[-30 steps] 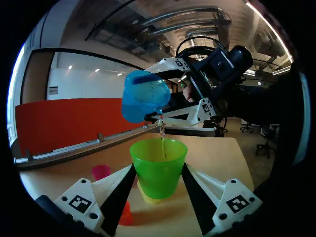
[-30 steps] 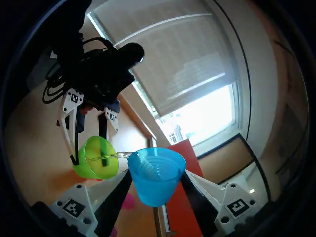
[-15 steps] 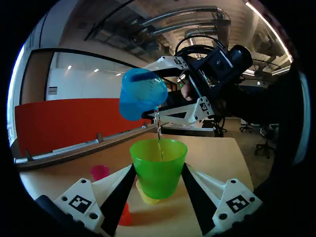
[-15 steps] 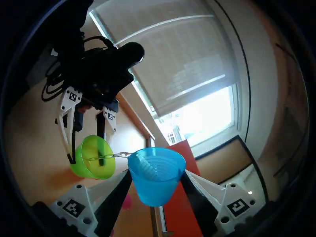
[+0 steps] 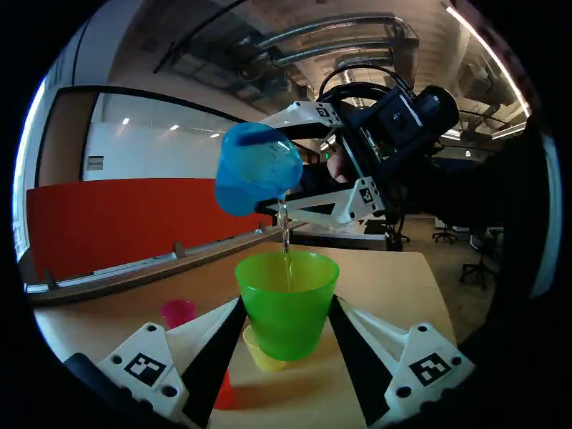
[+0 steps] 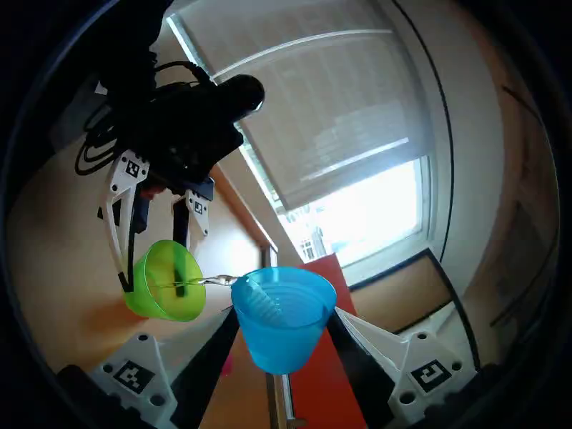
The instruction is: Pour water
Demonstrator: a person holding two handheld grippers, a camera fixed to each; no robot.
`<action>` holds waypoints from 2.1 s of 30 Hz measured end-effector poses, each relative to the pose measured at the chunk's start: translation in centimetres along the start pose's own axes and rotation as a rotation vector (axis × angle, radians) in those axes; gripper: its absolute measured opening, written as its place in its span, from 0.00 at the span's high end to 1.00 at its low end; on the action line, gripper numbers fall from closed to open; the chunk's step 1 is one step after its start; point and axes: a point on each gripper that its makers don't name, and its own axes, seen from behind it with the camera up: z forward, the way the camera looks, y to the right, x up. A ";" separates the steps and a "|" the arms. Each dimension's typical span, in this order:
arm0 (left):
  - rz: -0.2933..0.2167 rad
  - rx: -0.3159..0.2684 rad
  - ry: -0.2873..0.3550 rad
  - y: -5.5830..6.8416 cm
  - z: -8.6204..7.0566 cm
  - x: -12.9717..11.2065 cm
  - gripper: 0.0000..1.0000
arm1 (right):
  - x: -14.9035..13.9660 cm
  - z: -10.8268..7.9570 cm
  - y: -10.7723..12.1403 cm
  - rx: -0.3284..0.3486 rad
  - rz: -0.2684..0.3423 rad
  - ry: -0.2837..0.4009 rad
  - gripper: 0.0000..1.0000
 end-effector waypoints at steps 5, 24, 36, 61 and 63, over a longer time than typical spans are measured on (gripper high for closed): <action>0.001 0.000 0.002 0.1 0.0 0.1 0.20 | 0.1 0.0 0.2 -0.004 -0.006 0.001 0.12; -0.003 0.000 0.007 0.1 -0.1 0.2 0.20 | 0.2 0.1 0.7 -0.015 -0.046 -0.001 0.12; 0.001 -0.003 0.007 0.3 0.0 0.3 0.20 | 0.2 0.2 0.7 -0.014 -0.076 -0.004 0.12; 0.001 -0.003 0.003 0.3 0.1 0.0 0.20 | -0.1 0.1 1.7 -0.045 -0.134 -0.012 0.12; 0.001 -0.004 0.003 0.3 0.2 0.0 0.20 | -0.1 0.1 1.8 -0.046 -0.137 -0.013 0.12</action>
